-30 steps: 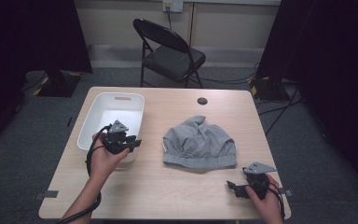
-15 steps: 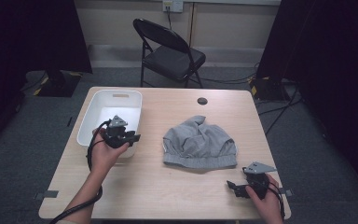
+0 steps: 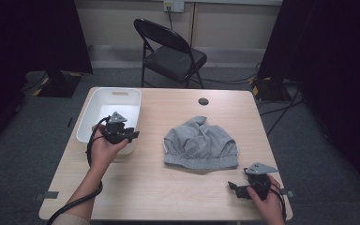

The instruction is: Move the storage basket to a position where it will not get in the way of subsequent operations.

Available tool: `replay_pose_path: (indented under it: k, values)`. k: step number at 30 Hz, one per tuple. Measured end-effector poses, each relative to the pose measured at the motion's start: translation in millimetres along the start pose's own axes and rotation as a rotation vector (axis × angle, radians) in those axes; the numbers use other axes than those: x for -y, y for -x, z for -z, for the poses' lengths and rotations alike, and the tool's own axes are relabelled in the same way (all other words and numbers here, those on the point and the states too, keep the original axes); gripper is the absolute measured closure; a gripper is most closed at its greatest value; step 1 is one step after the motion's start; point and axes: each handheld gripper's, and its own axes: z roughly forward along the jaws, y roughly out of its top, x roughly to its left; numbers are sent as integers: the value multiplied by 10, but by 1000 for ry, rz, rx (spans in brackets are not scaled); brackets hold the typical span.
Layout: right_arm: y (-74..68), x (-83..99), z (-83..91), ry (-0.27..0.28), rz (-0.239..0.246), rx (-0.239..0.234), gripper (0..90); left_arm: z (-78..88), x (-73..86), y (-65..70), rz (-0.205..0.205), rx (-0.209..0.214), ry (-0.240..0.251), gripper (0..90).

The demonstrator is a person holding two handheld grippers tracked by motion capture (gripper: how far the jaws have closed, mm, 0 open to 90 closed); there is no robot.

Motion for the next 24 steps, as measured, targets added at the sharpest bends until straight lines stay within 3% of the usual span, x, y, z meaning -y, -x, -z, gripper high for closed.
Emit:
replay_pose_path:
  k: [14, 18, 19, 24]
  values:
    - [0, 0, -1, 1, 0, 0, 117, -57, -77, -122, 7, -30, -17, 710]
    - [1, 0, -1, 1, 1, -1, 117, -54, -55, -181, 35, -33, 0, 737]
    - [1, 0, -1, 1, 1, -1, 117, -49, -32, -224, 65, -30, 15, 743]
    - [2, 0, -1, 1, 1, -1, 117, -49, -35, -243, 61, -41, 13, 755]
